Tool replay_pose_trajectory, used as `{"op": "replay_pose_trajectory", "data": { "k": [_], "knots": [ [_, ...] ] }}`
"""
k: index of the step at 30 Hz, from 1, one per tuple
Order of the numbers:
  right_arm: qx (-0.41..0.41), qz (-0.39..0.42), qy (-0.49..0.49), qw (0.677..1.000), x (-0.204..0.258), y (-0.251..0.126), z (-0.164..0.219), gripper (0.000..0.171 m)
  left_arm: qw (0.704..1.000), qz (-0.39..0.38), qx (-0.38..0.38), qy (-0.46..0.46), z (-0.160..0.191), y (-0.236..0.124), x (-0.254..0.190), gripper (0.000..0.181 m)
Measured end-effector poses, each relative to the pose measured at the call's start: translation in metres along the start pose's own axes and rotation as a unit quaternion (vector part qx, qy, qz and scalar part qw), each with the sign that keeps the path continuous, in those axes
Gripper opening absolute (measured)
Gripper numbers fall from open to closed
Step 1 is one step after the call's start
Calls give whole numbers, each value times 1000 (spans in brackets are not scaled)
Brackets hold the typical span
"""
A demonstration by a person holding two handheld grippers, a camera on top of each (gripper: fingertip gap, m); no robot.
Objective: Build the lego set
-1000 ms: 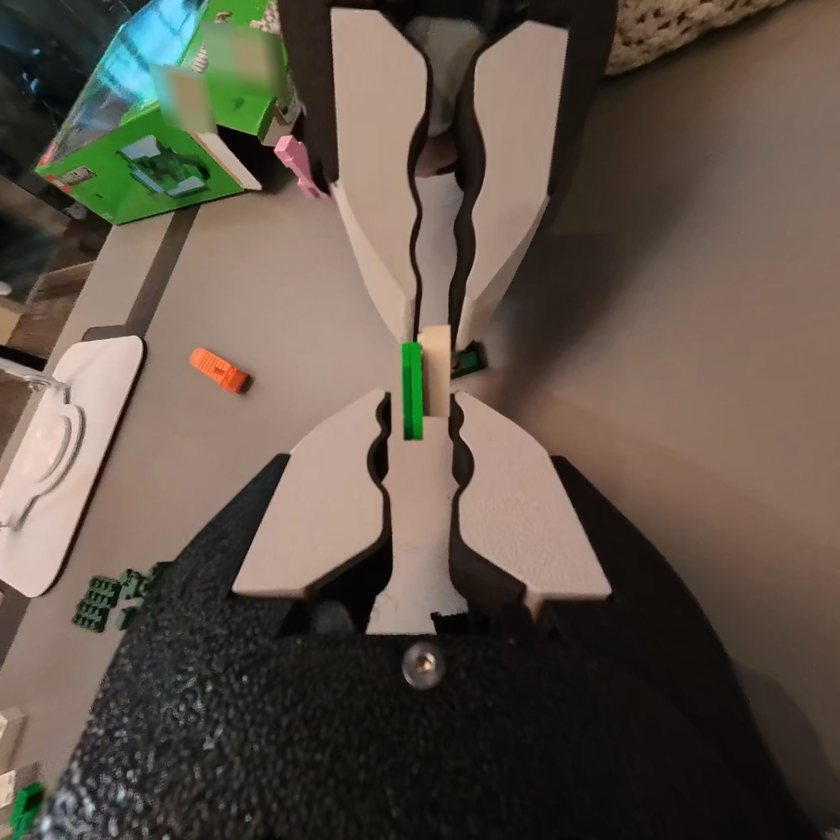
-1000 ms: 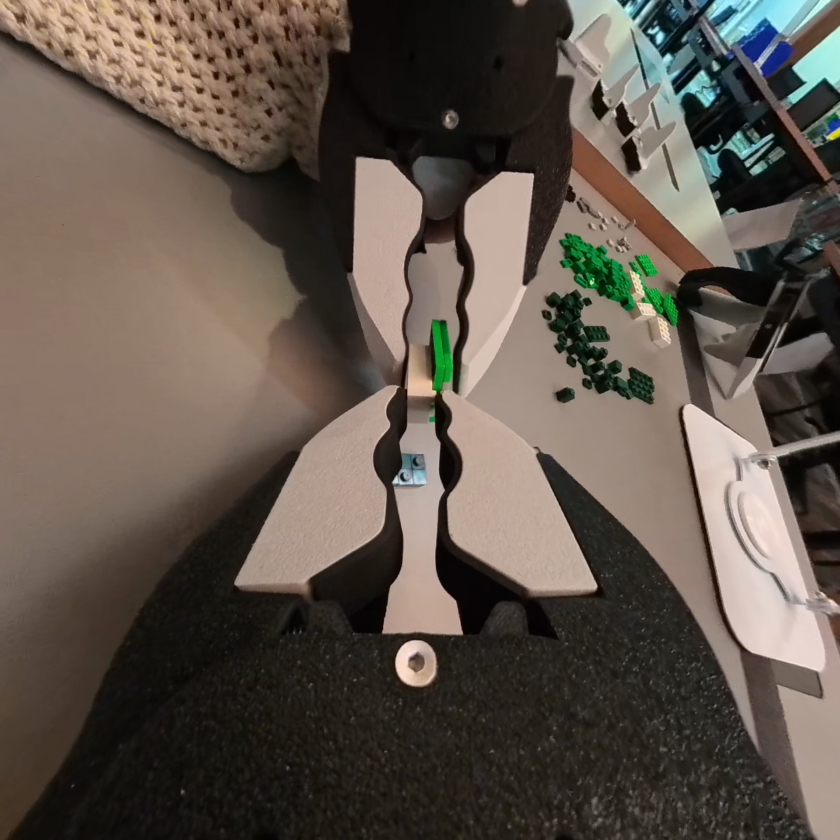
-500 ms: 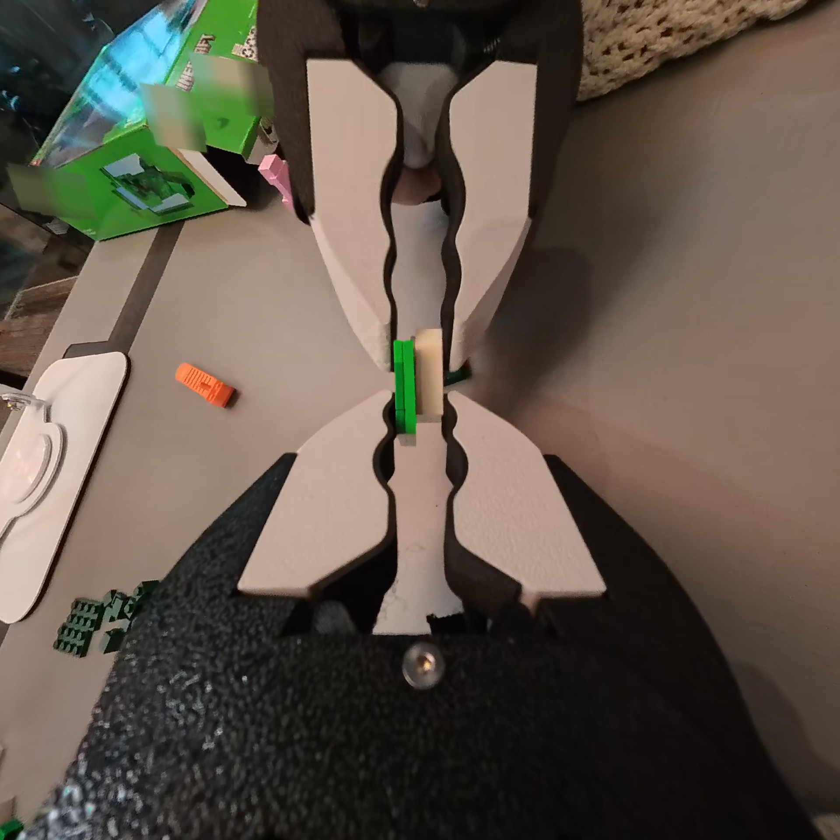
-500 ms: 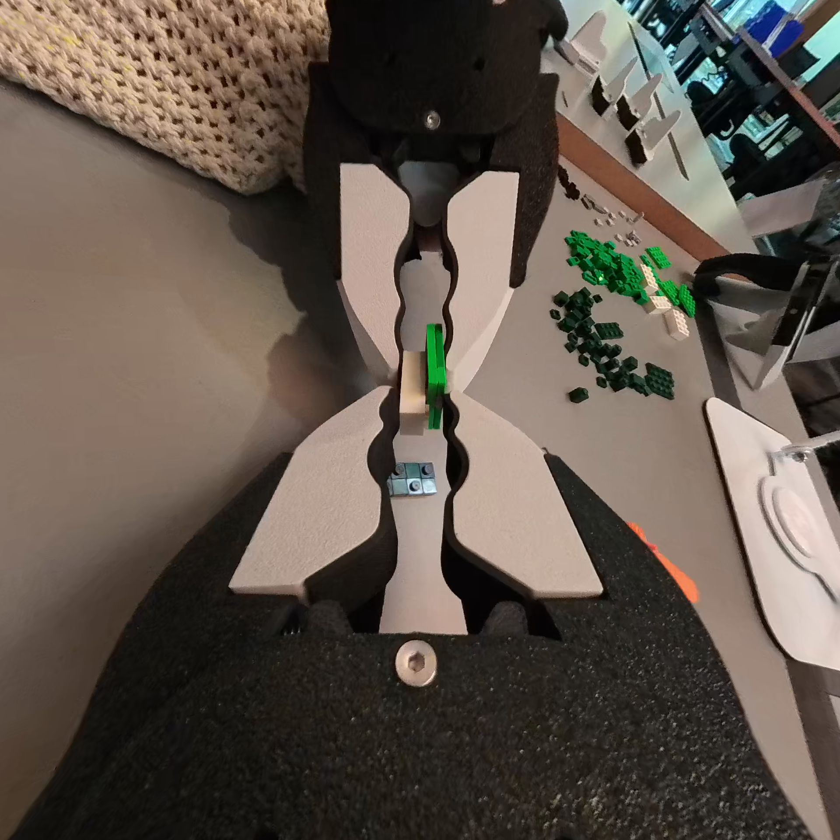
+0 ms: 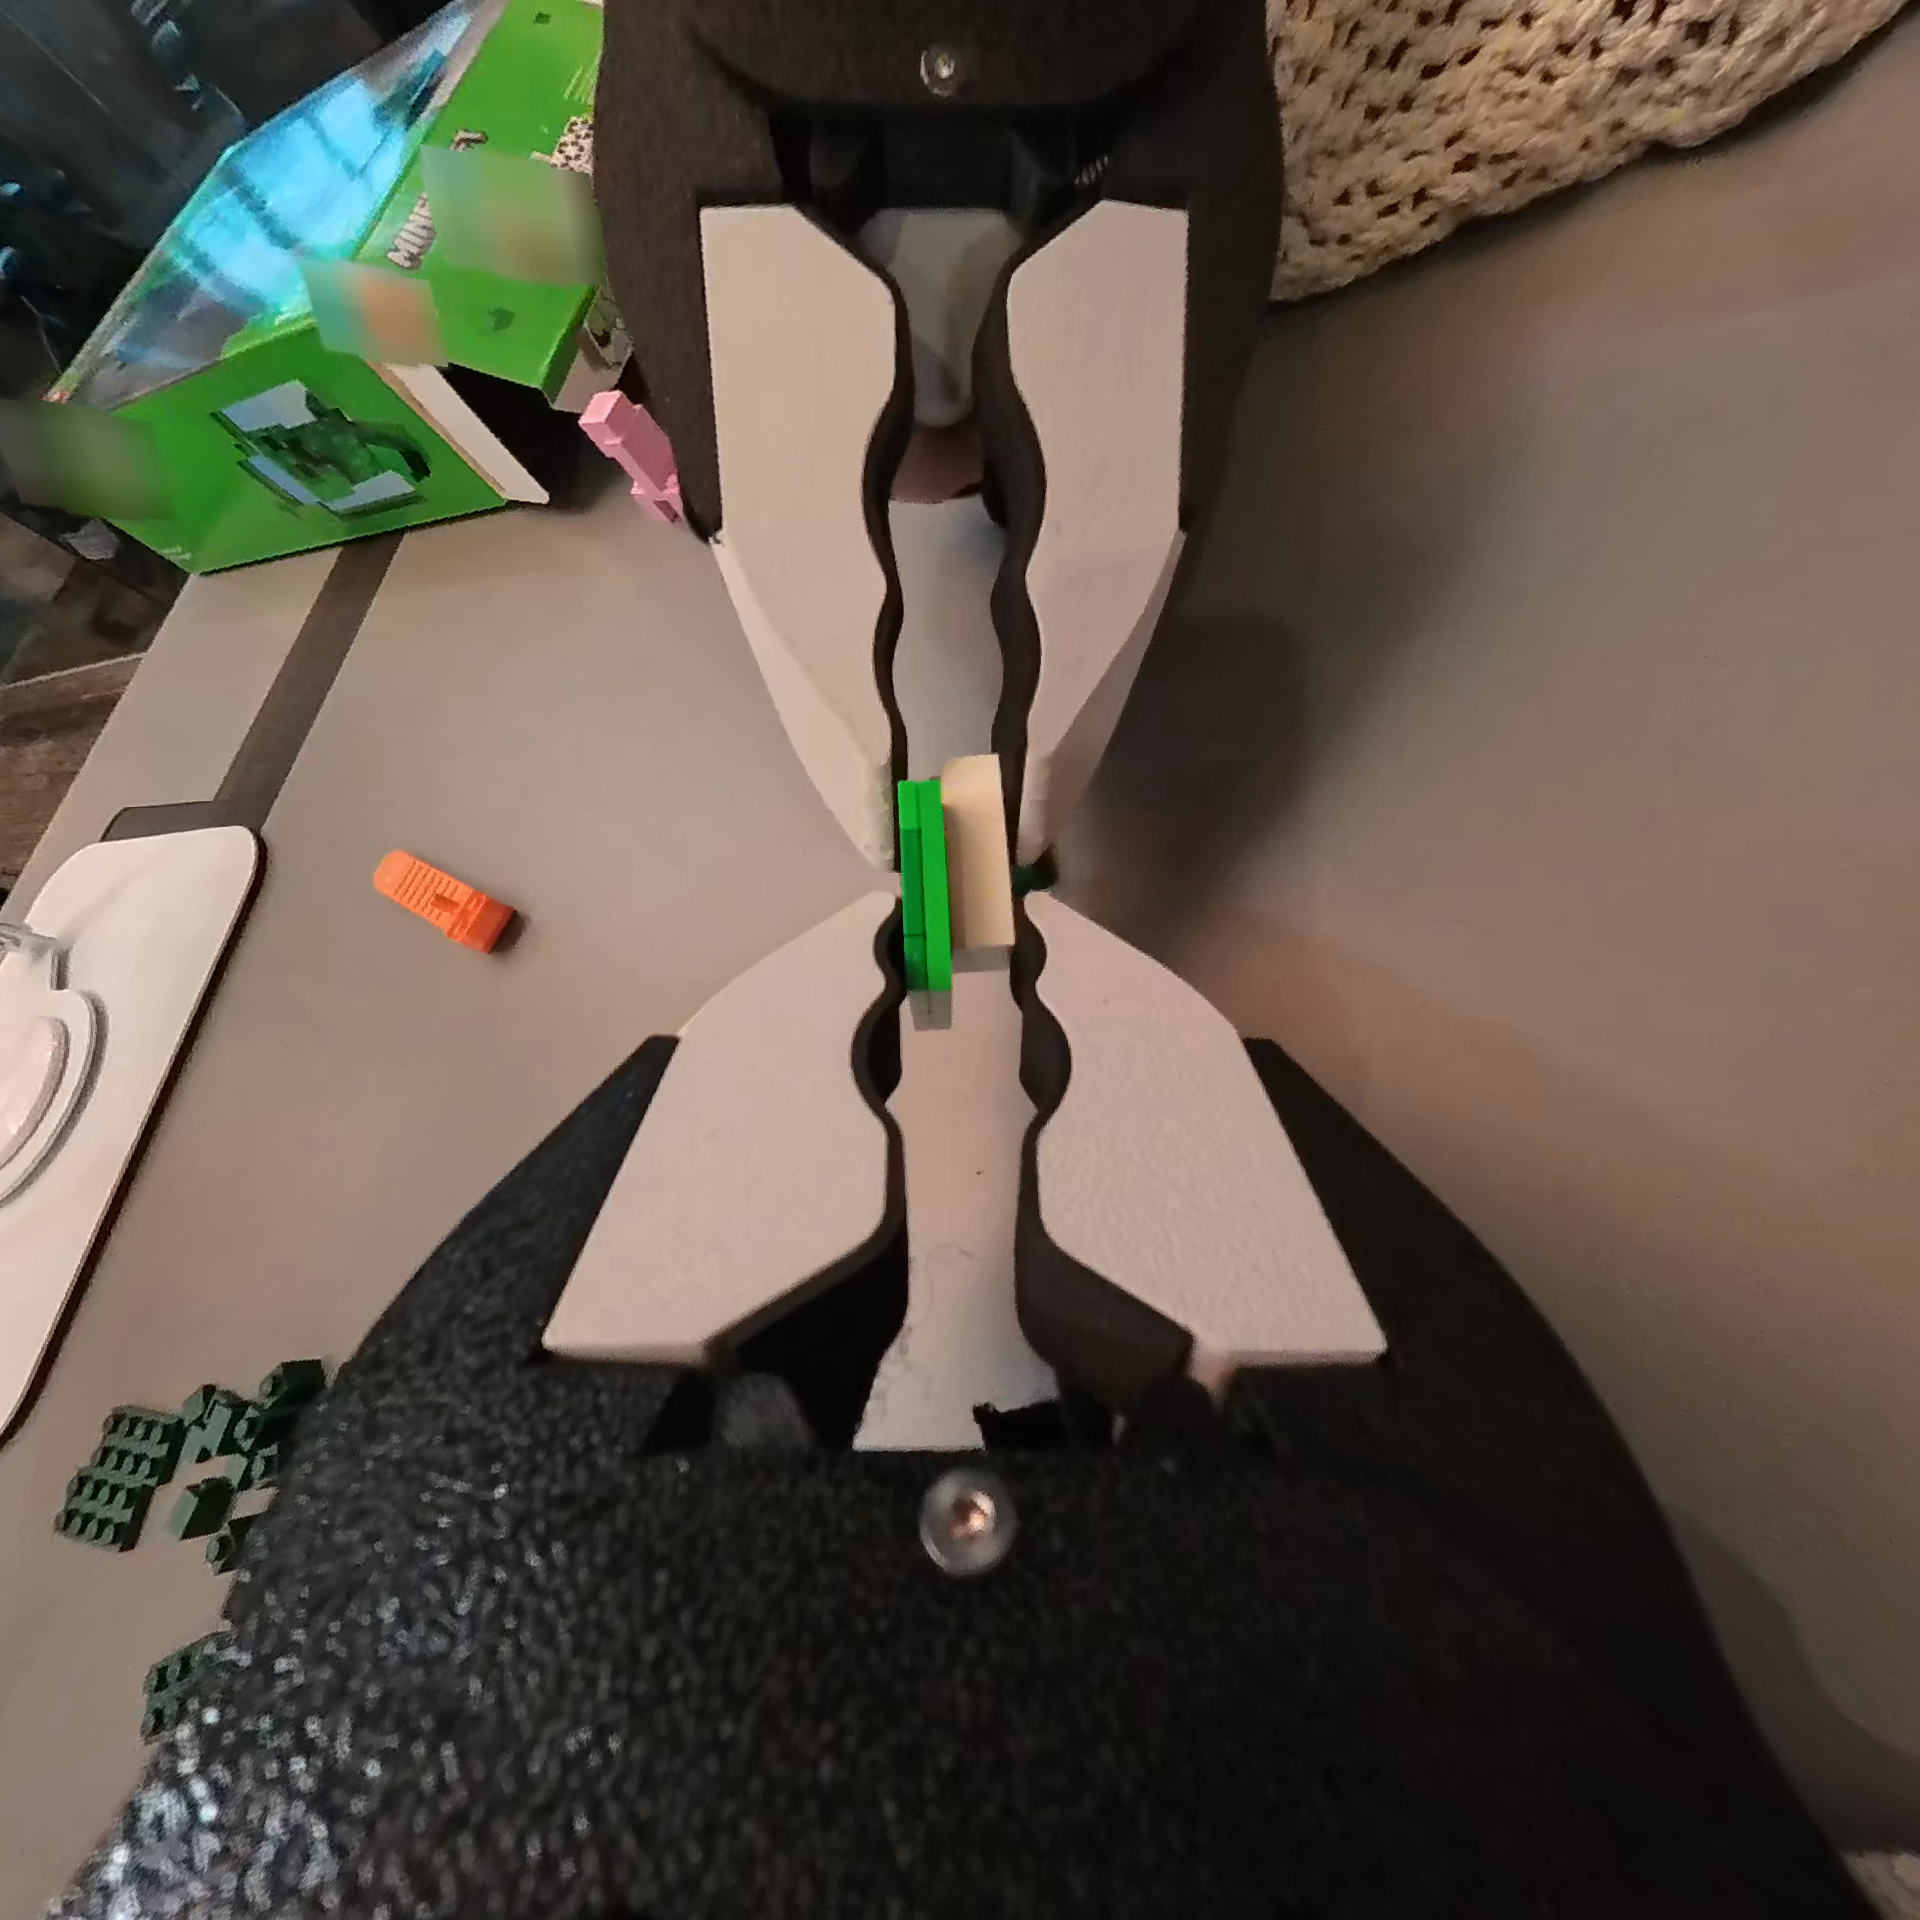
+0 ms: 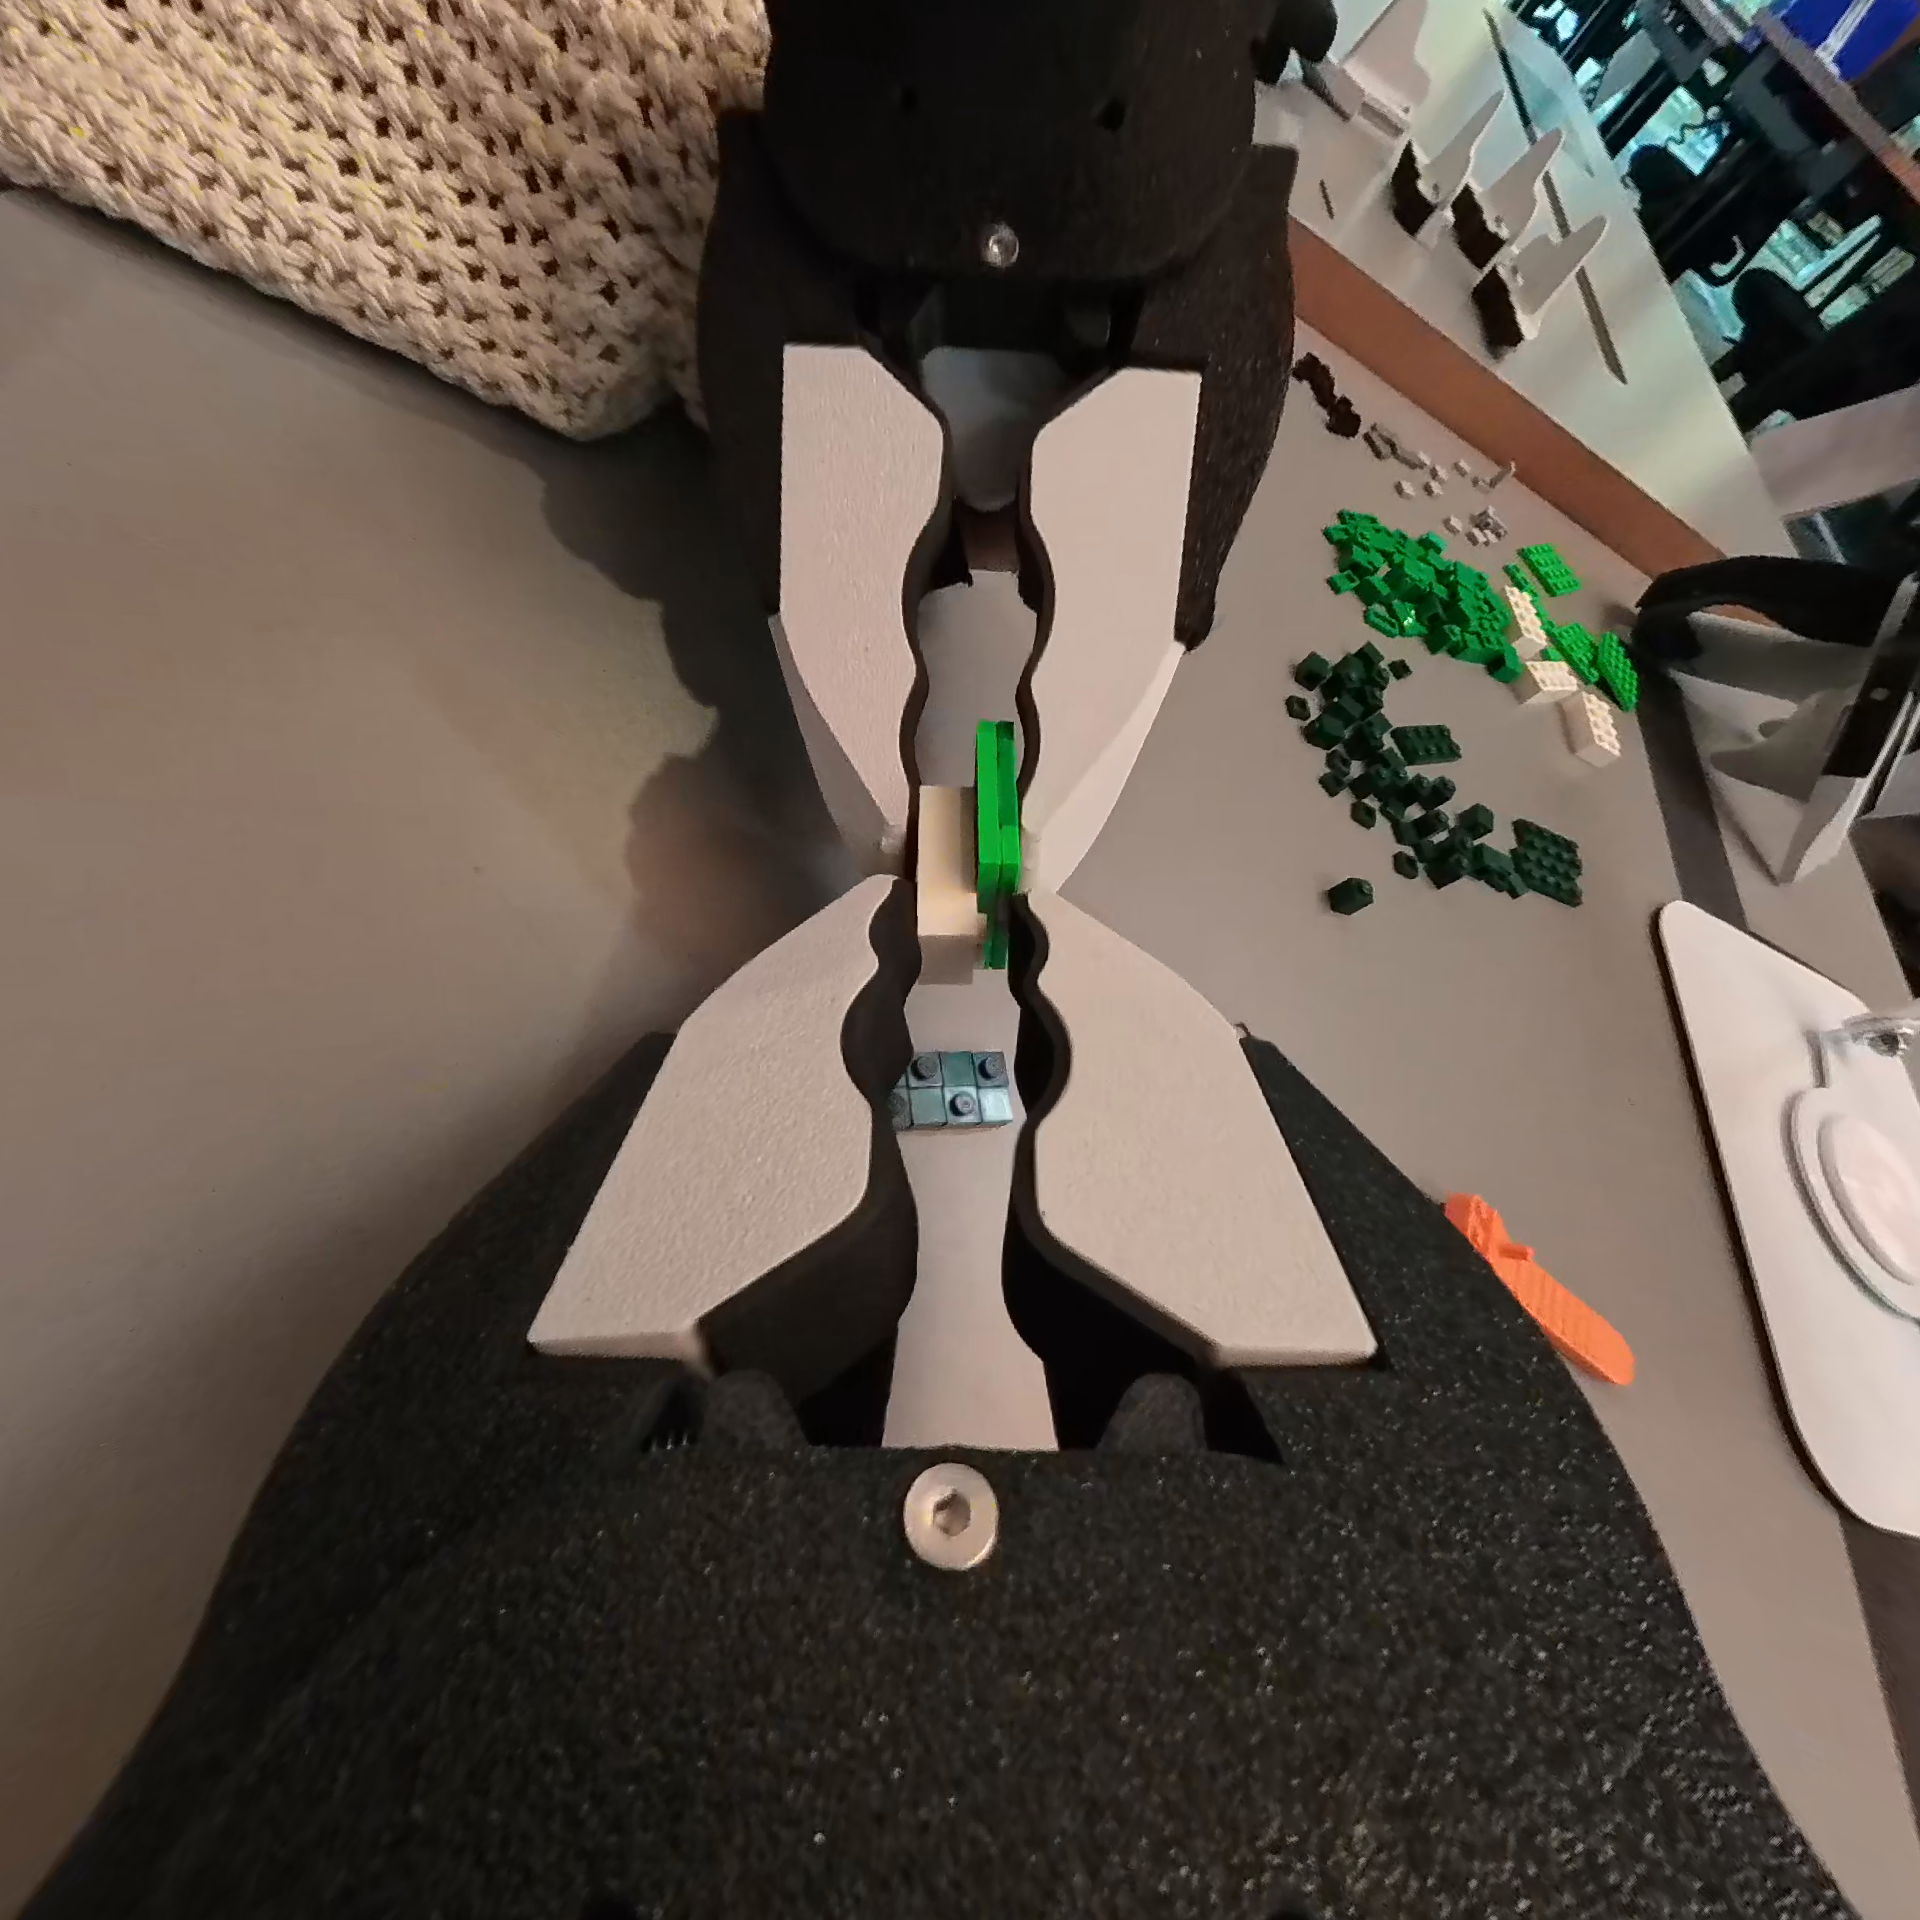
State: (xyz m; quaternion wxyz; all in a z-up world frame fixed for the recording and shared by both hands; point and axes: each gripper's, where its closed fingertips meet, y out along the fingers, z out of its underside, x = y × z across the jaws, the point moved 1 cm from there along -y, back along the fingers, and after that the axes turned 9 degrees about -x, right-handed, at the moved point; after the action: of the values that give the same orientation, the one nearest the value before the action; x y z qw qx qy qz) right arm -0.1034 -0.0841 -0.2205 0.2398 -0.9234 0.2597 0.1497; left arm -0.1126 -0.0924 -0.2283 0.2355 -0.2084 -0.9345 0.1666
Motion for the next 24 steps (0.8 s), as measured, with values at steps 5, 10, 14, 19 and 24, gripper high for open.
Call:
{"op": "replay_pose_trajectory", "data": {
  "k": [5,10,14,19,24],
  "knots": [
    [15,-3,-16,1000,2,-1,4,17,1000,0,12,14,3,2,-2,18],
    [-4,34,-58,998,-6,-2,-2,17,1000,-23,-7,2,-2,-1,7,18],
    [-31,65,-134,988,-10,-6,-13,17,990,-2,-57,-131,-8,-5,13,50],
    [-40,76,-166,982,-9,-6,-18,17,939,78,-148,-299,-22,-13,12,52],
    [-52,103,-178,977,-15,-10,-23,16,918,118,-157,-345,-24,-11,5,41]
  ]
}}
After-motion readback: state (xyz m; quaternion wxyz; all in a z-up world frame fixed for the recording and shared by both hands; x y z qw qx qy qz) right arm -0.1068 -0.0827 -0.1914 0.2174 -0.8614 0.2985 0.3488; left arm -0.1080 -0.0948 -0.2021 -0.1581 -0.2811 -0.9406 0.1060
